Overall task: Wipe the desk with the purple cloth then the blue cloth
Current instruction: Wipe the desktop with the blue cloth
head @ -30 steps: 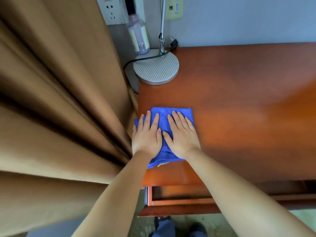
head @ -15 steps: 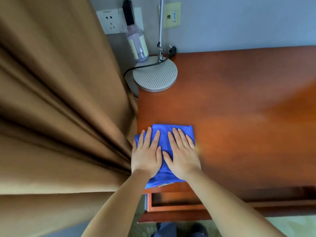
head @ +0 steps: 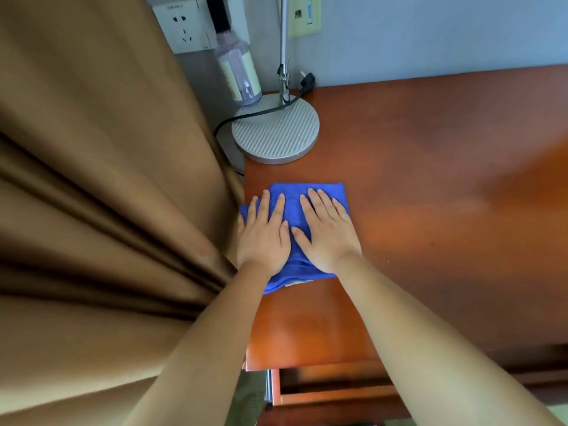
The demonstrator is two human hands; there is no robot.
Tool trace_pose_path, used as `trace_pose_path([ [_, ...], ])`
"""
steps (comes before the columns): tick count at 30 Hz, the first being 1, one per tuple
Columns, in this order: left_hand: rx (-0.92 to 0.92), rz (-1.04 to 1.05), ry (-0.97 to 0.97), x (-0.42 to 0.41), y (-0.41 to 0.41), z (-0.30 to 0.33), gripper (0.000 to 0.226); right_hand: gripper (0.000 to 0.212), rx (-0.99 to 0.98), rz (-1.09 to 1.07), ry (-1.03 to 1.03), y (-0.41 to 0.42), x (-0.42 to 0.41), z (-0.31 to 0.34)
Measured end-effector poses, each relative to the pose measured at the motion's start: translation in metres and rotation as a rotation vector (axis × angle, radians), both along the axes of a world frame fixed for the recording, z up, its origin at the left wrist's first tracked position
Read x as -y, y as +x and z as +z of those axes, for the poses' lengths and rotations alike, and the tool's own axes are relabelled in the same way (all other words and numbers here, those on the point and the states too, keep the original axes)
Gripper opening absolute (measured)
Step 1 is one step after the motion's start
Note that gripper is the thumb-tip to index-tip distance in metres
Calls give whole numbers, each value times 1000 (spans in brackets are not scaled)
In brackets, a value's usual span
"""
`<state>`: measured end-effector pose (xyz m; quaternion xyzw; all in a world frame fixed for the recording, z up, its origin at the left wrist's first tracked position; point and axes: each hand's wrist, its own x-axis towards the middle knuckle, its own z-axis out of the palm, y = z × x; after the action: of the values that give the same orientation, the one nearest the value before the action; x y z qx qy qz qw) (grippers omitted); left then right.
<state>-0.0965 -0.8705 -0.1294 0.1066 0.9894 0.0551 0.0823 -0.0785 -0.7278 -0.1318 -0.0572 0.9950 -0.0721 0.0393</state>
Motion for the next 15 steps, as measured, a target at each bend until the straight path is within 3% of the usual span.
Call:
trace_pose_path([
  [7, 51, -40, 0, 14, 57, 1, 55, 85, 34, 30, -22, 59, 6, 0],
  [10, 80, -10, -19, 15, 95, 2, 69, 78, 36, 52, -42, 91, 5, 1],
  [15, 46, -34, -6, -3, 128, 1, 57, 68, 83, 5, -36, 127, -14, 0],
])
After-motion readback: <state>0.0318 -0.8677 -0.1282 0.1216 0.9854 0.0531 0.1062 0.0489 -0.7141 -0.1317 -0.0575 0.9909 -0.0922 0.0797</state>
